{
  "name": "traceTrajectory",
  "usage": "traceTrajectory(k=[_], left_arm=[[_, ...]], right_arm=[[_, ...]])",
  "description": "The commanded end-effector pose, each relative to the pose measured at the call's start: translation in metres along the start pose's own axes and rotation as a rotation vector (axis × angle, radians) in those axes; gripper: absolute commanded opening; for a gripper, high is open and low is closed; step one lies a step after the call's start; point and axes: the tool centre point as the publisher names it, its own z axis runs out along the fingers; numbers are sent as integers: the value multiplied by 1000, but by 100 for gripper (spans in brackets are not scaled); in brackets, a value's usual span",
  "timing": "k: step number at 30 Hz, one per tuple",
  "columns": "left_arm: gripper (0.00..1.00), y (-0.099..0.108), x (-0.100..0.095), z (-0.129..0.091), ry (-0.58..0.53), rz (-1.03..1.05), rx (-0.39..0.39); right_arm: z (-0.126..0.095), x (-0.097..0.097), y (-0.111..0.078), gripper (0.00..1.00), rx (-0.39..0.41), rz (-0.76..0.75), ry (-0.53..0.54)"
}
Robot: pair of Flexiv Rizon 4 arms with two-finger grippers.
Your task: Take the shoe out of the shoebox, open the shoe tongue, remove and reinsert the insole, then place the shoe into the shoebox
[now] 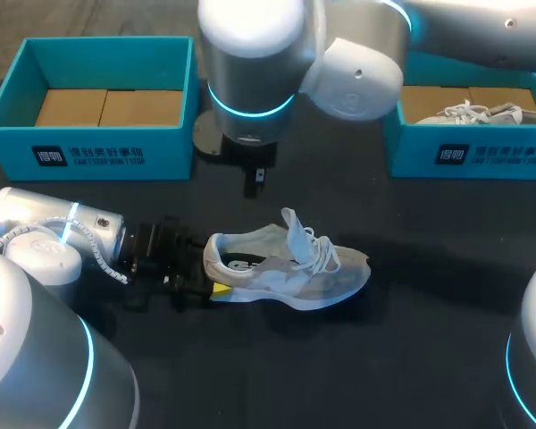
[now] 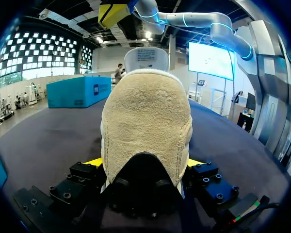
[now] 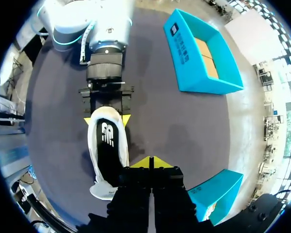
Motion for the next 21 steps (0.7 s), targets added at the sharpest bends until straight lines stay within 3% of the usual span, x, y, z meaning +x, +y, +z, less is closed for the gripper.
traceTrajectory(k=[1, 11, 21], left_arm=[[0, 3, 1, 1, -1, 0, -1], [0, 3, 1, 1, -1, 0, -1], [0, 3, 1, 1, -1, 0, -1]], right_arm=[[0, 0, 0, 0, 0, 0, -2], [5, 35, -12, 0, 24, -25, 53], [39, 64, -8, 0, 85, -55, 154]])
